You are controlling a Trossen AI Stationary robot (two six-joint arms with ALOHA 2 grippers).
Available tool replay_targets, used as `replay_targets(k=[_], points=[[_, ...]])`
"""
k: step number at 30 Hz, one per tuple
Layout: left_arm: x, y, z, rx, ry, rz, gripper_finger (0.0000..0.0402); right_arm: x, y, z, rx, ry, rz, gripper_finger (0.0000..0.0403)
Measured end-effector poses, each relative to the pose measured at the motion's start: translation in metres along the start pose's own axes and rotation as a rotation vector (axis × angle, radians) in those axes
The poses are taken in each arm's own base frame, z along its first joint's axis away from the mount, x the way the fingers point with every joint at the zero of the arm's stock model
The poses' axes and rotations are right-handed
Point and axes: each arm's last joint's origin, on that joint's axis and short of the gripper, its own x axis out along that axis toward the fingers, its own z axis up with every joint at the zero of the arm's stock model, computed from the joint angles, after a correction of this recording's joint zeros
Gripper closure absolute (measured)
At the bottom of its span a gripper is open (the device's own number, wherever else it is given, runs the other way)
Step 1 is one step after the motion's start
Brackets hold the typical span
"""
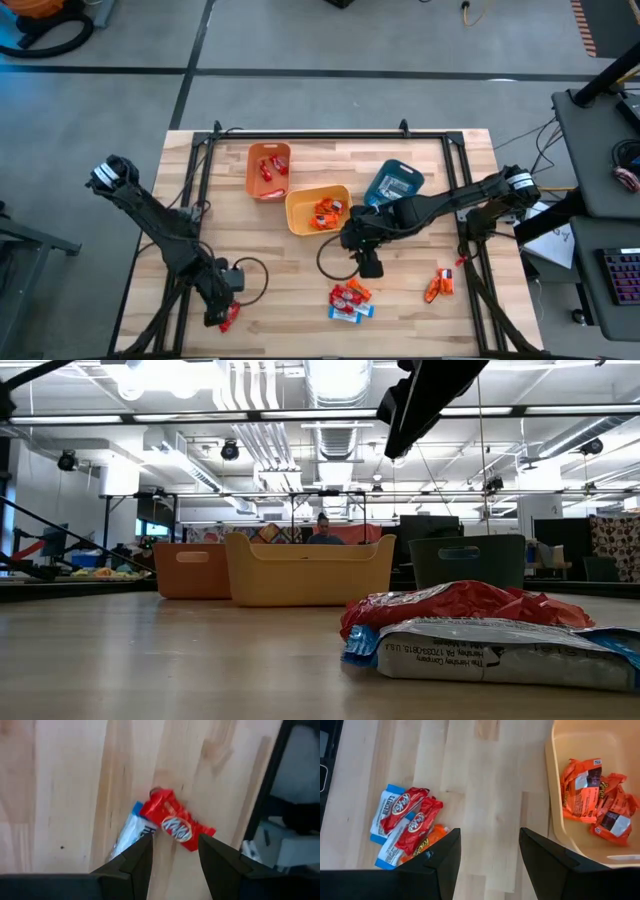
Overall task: Sort candy
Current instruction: Put the white chocolate into the blue bin
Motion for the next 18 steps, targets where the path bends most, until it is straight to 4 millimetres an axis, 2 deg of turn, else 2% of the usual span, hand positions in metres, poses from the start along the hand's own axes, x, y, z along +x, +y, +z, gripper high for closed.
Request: replay_targets(k=[7,13,18], points=[[0.021,0.001,-0.014,0.042,0.092,0.131,0.0253,0.000,0.000,0.000,0.000,-0.004,0.000,0.0211],[0.041,0.001,-0.021,0.071,0.151,0.228,0.0212,0.000,0.000,0.000,0.003,-0.005,0.000,0.0211],[0.055,-0.006,-0.019,0.114,0.173,0.273,0.0190,0.000,0.000,0.001,0.003,-0.005,0.000,0.0211]])
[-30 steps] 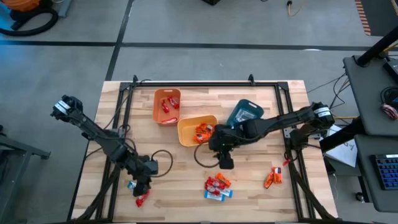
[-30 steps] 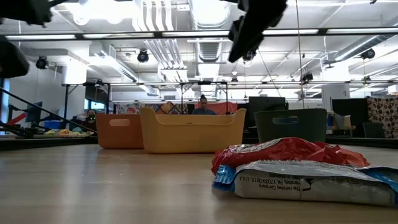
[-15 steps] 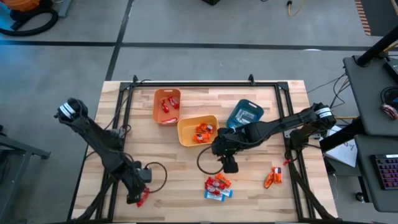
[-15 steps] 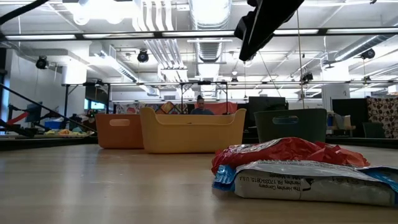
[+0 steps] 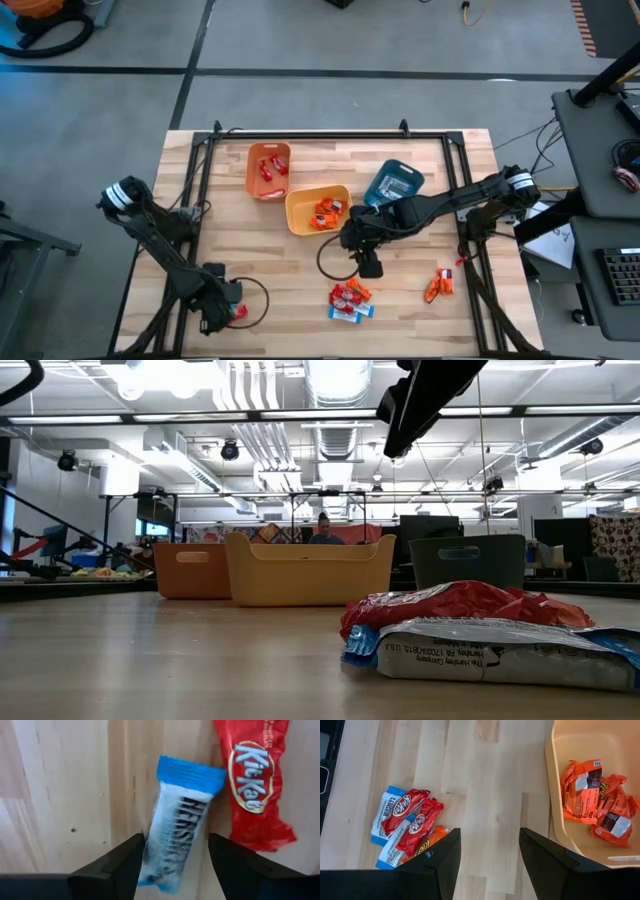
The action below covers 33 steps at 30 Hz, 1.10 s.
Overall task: Sort candy
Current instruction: Put the white chocolate into the blue bin
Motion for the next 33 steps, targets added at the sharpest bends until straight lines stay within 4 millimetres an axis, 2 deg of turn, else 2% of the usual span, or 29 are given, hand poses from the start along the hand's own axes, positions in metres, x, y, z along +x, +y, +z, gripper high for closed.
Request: replay_targets(k=[6,12,17,23,27,33], points=[[0.008,-0.010,0.007,0.017,0.062,0.114,0.0213,0.000,0.000,0.000,-0.002,-0.003,-0.008,0.0211],[0.009,-0.018,0.011,0.071,0.074,0.141,0.0277,0.001,0.000,0.000,-0.002,-0.001,-0.007,0.0211],[0.007,-0.018,0.011,0.070,0.069,0.141,0.0323,0.002,0.002,-0.001,-0.005,0.003,-0.006,0.0211],[0.004,-0.016,0.010,0.070,0.064,0.146,0.0329,0.003,0.004,-0.003,0.000,0.008,-0.003,0.0211],[-0.006,-0.011,0.007,0.068,0.032,0.186,0.0329,0.003,0.005,-0.003,-0.005,0.009,0.000,0.0211],[-0.045,-0.012,0.008,0.078,-0.141,0.262,0.0329,0.004,0.006,-0.002,-0.019,-0.008,0.003,0.0211]])
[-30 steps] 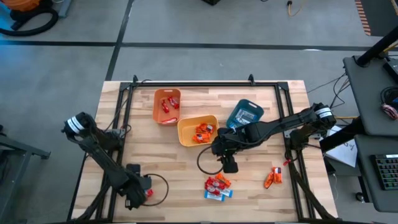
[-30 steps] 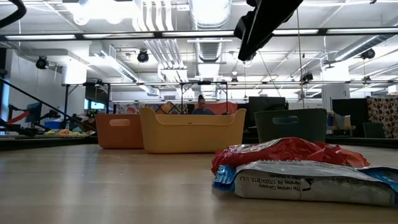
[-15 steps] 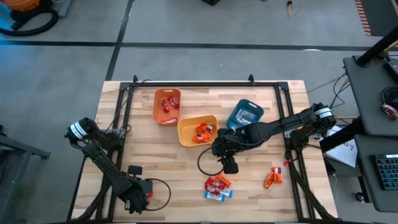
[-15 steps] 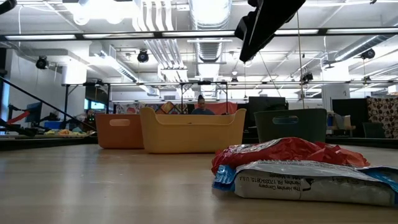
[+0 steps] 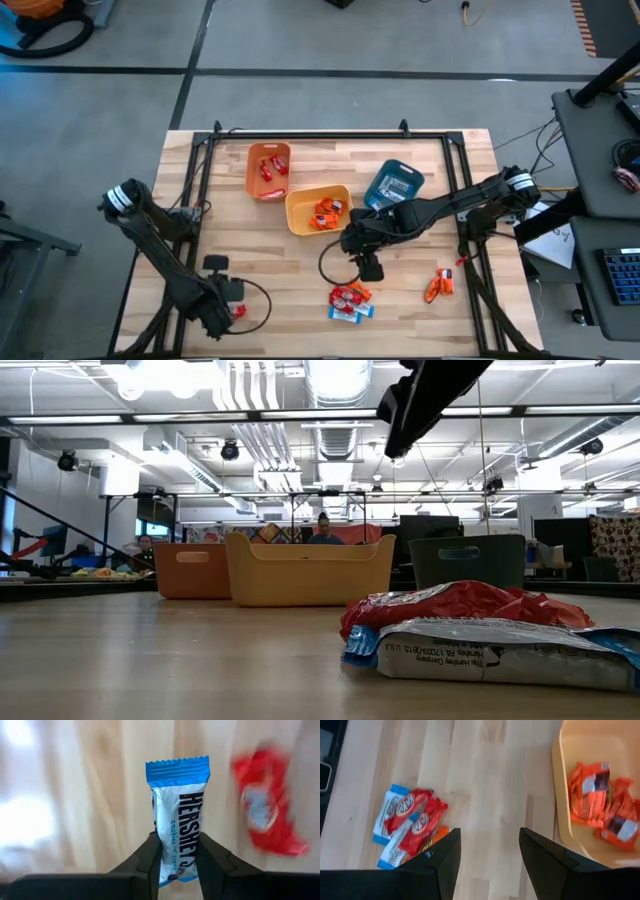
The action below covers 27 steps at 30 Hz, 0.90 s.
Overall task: Sort candy
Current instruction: Put the white chocolate into the blue bin
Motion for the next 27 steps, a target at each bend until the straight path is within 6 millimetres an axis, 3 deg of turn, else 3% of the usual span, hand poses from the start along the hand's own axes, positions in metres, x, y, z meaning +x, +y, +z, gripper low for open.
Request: replay_targets(k=[8,13,20,27], points=[[-0.050,0.026,0.033,-0.104,-0.533,0.208,0.0329,0.026,0.000,0.009,-0.088,-0.360,0.010,0.0211],[-0.067,0.045,0.059,-0.151,-0.725,0.380,0.0329,0.037,-0.005,0.008,-0.089,-0.619,-0.148,0.0211],[-0.066,0.071,0.093,-0.212,-0.761,0.486,0.0329,0.038,-0.010,-0.001,-0.063,-0.908,-0.248,0.0211],[-0.055,0.094,0.127,-0.300,-0.826,0.516,0.0329,0.035,-0.014,-0.003,-0.035,-0.966,-0.331,0.0211]])
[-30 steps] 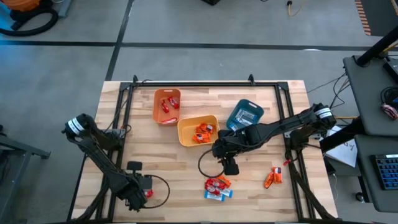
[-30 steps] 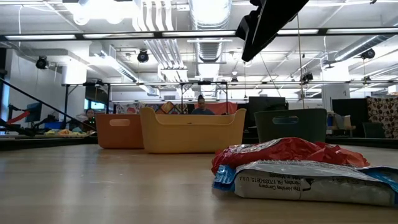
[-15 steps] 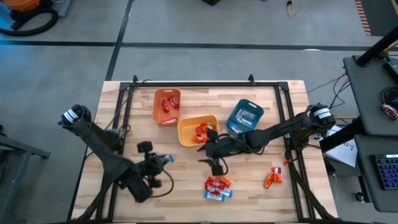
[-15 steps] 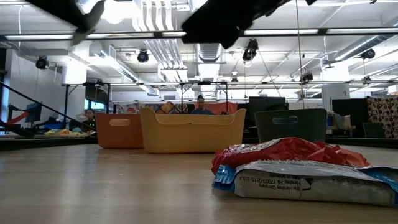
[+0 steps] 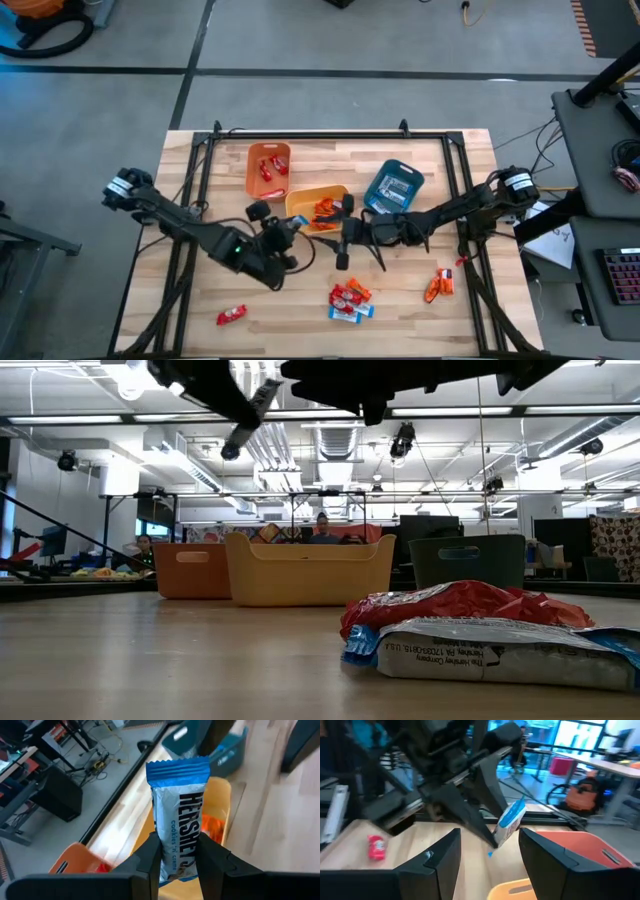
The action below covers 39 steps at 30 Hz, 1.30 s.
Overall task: Sort candy
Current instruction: Put the white chocolate into the blue bin
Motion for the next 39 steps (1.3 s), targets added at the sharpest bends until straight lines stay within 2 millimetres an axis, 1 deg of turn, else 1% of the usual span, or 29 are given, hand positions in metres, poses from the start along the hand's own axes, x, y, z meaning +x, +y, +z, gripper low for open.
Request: replay_targets(k=[3,6,12,15,19,26,28,30,36,39], points=[[0.009,-0.001,0.008,-0.021,-0.036,0.006,0.0329,0.000,-0.002,0.000,-0.001,0.006,-0.061,0.0211],[0.014,-0.004,0.013,-0.029,-0.061,0.006,0.0329,0.001,-0.003,0.000,-0.008,0.008,-0.079,0.0211],[0.020,-0.008,0.015,-0.041,-0.074,0.008,0.0329,0.001,-0.005,0.001,-0.010,0.001,-0.085,0.0212],[0.022,-0.010,0.015,-0.049,-0.081,0.006,0.0329,0.002,-0.007,0.001,-0.006,-0.007,-0.092,0.0220],[0.024,-0.013,0.013,-0.040,-0.075,0.008,0.0329,0.002,-0.008,0.002,-0.005,-0.011,-0.093,0.0259],[0.026,-0.015,0.013,-0.046,-0.078,0.009,0.0327,0.002,-0.008,0.002,-0.007,-0.009,-0.095,0.0367],[0.026,-0.016,0.013,-0.060,-0.082,0.007,0.0319,0.002,-0.008,0.002,-0.013,-0.008,-0.094,0.0382],[0.026,-0.016,0.014,-0.069,-0.086,0.001,0.0304,0.001,-0.008,0.002,-0.012,-0.009,-0.094,0.0382],[0.025,-0.015,0.014,-0.053,-0.080,0.000,0.0237,0.001,-0.008,0.001,-0.023,0.010,-0.091,0.0380],[0.024,-0.013,0.011,-0.020,-0.047,-0.031,0.0209,-0.002,-0.012,0.001,-0.041,0.060,-0.135,0.0380]])
